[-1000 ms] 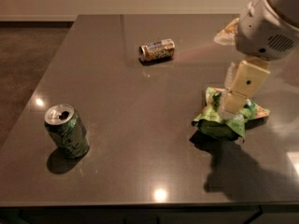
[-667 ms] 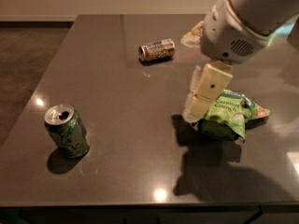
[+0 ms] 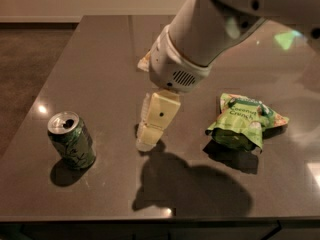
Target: Pick green can
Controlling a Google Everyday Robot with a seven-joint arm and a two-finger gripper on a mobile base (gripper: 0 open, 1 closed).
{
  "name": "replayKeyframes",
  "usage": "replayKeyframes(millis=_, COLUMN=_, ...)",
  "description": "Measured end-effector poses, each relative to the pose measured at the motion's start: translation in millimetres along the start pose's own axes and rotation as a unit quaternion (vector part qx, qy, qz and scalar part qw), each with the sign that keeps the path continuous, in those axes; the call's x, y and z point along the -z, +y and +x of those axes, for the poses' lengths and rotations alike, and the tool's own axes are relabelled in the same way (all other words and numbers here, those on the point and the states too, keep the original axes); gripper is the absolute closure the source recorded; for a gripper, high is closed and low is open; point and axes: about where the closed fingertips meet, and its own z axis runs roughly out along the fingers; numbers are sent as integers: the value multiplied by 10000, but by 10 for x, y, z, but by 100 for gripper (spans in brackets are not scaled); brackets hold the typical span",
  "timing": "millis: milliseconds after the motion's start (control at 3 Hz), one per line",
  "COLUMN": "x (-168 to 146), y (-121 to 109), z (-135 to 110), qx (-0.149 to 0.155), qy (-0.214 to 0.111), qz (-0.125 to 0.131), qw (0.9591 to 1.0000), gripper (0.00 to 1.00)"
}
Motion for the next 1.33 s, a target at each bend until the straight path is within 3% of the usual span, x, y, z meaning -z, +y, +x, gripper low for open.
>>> replayKeyframes(millis=667, x=-666, y=188, z=-404, qx=163, qy=0, qz=-451, qw=9988, gripper=0)
replayKeyframes(millis=1333, x=-995, y=352, z=-726, qx=134, qy=-199, qz=-733, qw=9970, gripper=0)
